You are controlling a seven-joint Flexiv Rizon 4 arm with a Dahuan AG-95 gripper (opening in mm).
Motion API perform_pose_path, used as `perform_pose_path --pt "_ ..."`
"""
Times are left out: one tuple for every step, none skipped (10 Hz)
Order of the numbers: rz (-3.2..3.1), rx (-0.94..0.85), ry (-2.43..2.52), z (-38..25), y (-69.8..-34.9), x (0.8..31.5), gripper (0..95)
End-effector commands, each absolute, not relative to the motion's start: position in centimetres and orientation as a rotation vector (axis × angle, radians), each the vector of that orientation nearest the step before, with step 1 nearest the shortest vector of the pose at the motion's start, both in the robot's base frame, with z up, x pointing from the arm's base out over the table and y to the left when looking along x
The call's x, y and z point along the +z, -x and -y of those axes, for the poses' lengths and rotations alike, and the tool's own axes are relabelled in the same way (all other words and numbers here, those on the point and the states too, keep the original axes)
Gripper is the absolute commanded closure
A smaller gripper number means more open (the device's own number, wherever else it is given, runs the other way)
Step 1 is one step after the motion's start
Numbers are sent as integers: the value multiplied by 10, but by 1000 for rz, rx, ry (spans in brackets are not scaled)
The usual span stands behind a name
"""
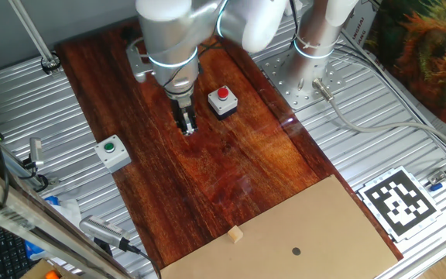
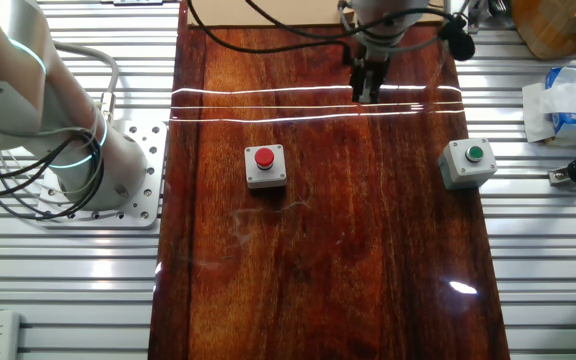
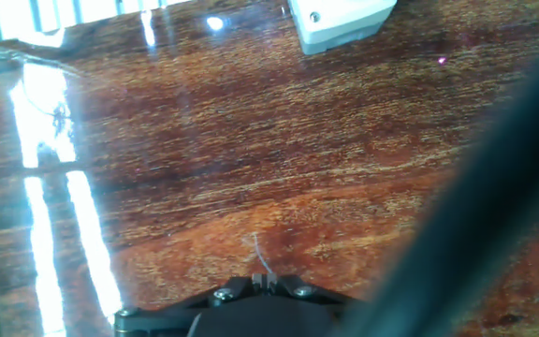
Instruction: Grab the block and place it at the designated location
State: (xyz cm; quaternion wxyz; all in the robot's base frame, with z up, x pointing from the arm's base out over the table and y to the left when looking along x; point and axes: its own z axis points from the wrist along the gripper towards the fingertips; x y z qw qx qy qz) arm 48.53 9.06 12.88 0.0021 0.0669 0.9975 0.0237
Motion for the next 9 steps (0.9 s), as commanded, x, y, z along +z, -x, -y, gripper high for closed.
perform_pose_path --pt "-3119 73 -212 -100 -500 121 950" --pt "-3121 70 -236 -117 -522 116 950" --pt "-3120 57 -238 -127 -533 113 950" --pt "-3118 43 -228 -135 -541 109 950" --pt "-3116 40 -223 -141 -546 100 950" --pt "-3115 40 -222 -142 -546 98 950" --pt "-3120 41 -221 -142 -546 97 950" --pt "-3126 37 -222 -142 -546 97 950" --pt "-3134 32 -214 -142 -546 97 950"
